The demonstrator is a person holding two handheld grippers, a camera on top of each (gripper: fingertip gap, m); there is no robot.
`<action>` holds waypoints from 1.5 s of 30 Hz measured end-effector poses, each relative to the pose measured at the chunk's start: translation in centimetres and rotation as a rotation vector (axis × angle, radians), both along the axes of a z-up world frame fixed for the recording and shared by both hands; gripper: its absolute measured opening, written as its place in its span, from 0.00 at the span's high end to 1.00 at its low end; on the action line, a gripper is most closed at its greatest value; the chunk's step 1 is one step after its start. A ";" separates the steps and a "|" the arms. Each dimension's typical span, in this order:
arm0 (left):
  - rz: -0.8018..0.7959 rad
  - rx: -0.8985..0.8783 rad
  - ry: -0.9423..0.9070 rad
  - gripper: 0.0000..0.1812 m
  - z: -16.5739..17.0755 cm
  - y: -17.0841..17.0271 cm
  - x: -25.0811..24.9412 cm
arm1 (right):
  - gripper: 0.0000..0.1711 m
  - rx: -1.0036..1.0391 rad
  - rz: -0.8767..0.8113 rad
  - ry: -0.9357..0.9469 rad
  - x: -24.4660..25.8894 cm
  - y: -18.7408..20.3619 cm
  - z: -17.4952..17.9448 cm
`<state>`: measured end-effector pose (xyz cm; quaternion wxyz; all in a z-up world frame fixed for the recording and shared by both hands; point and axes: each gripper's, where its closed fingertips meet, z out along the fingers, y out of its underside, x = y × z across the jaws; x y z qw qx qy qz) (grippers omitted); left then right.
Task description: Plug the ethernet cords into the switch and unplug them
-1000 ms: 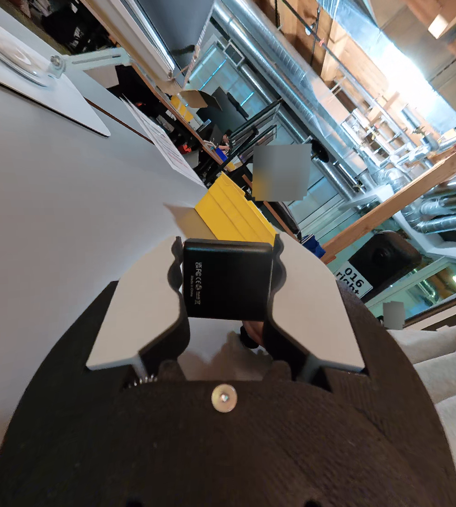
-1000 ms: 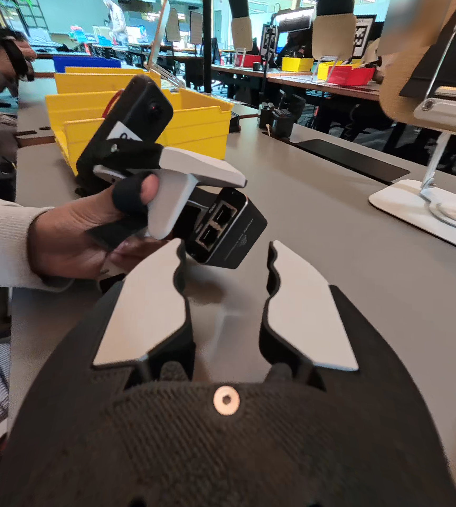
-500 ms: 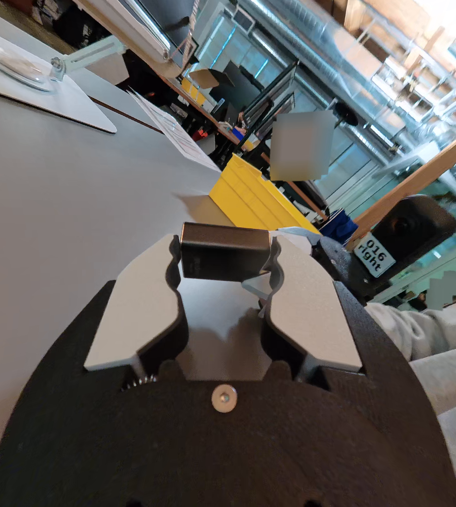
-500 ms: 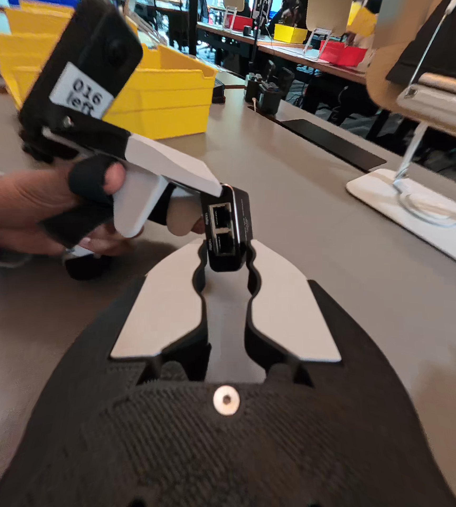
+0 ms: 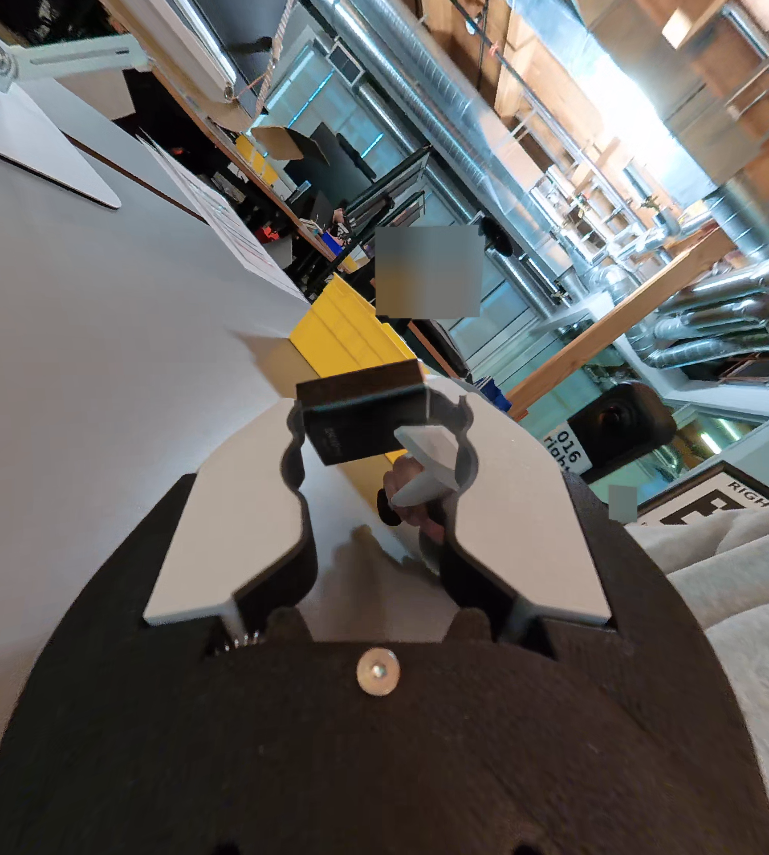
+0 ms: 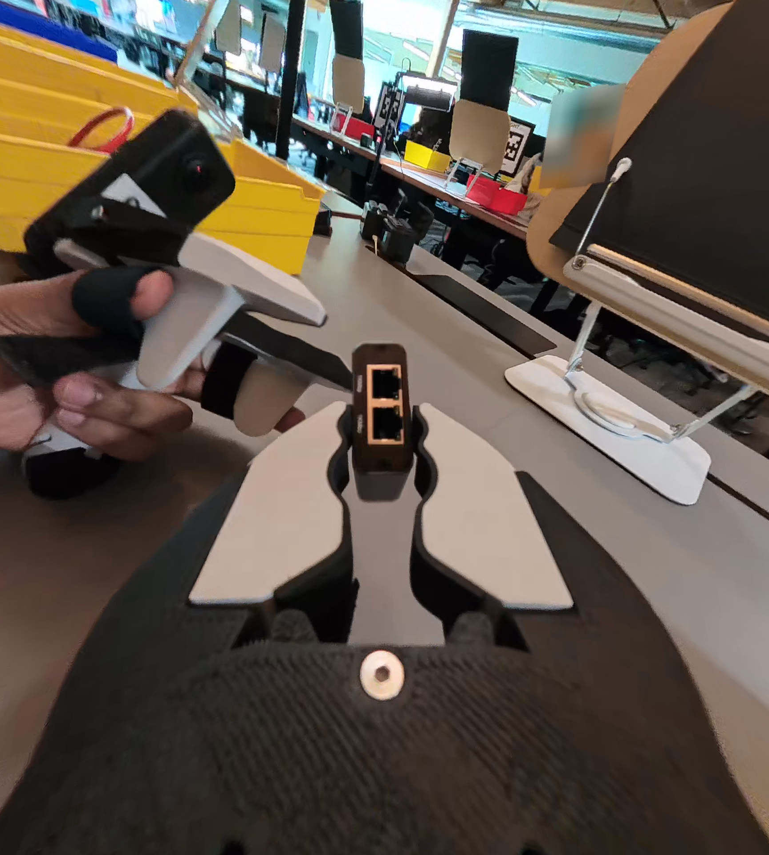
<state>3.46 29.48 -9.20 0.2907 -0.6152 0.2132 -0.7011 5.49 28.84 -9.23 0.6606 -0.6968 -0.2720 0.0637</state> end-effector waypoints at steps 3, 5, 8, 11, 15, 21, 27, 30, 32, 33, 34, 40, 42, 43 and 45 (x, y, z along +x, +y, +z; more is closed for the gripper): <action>-0.064 -0.046 -0.013 0.62 -0.2 -0.6 0.4 | 0.86 0.007 0.067 0.113 -0.1 -0.4 1.0; -0.123 -0.099 -0.022 0.60 -0.5 -1.3 0.8 | 0.86 0.020 0.090 0.171 -0.1 -0.6 1.8; -0.152 -0.107 -0.011 0.59 -0.7 -1.9 1.2 | 0.86 0.002 0.110 0.231 0.0 -0.7 2.1; -0.158 -0.039 0.025 0.58 -0.9 -2.4 1.4 | 0.86 -0.039 0.183 0.344 -0.4 -1.1 2.5; -0.157 0.092 0.043 0.59 -0.5 -3.4 1.7 | 0.86 -0.150 0.357 0.597 -1.3 -2.2 3.6; -0.259 0.273 0.045 0.69 0.2 -6.6 2.3 | 0.86 -0.261 0.459 0.786 -1.3 -2.5 4.0; -0.290 0.293 0.033 0.85 0.3 -7.0 2.0 | 0.86 -0.317 0.538 0.833 -1.6 -3.0 4.0; -0.285 0.316 0.040 0.86 0.4 -7.1 2.0 | 0.86 -0.322 0.547 0.850 -1.5 -3.0 4.0; -0.218 0.358 0.071 0.86 0.5 -6.3 2.0 | 0.85 -0.321 0.509 0.877 -0.9 -2.4 3.9; -0.167 0.387 0.090 0.87 0.5 -5.6 1.8 | 0.84 -0.315 0.477 0.894 -0.4 -2.0 3.9; -0.118 0.418 0.112 0.87 0.5 -4.9 1.6 | 0.82 -0.308 0.452 0.914 0.1 -1.6 3.9; 0.137 0.619 0.215 0.87 1.3 -1.2 -0.2 | 0.79 -0.318 0.381 0.963 1.7 -0.7 3.7; 0.192 0.641 0.212 0.87 1.8 -0.7 -0.6 | 0.78 -0.336 0.379 0.939 1.2 -0.7 3.3; 0.219 0.667 0.225 0.87 1.8 -0.5 -0.8 | 0.77 -0.348 0.382 0.920 0.9 -0.7 3.0; 0.268 0.770 0.290 0.86 1.6 -0.3 -0.8 | 0.74 -0.355 0.382 0.877 0.1 -0.9 2.7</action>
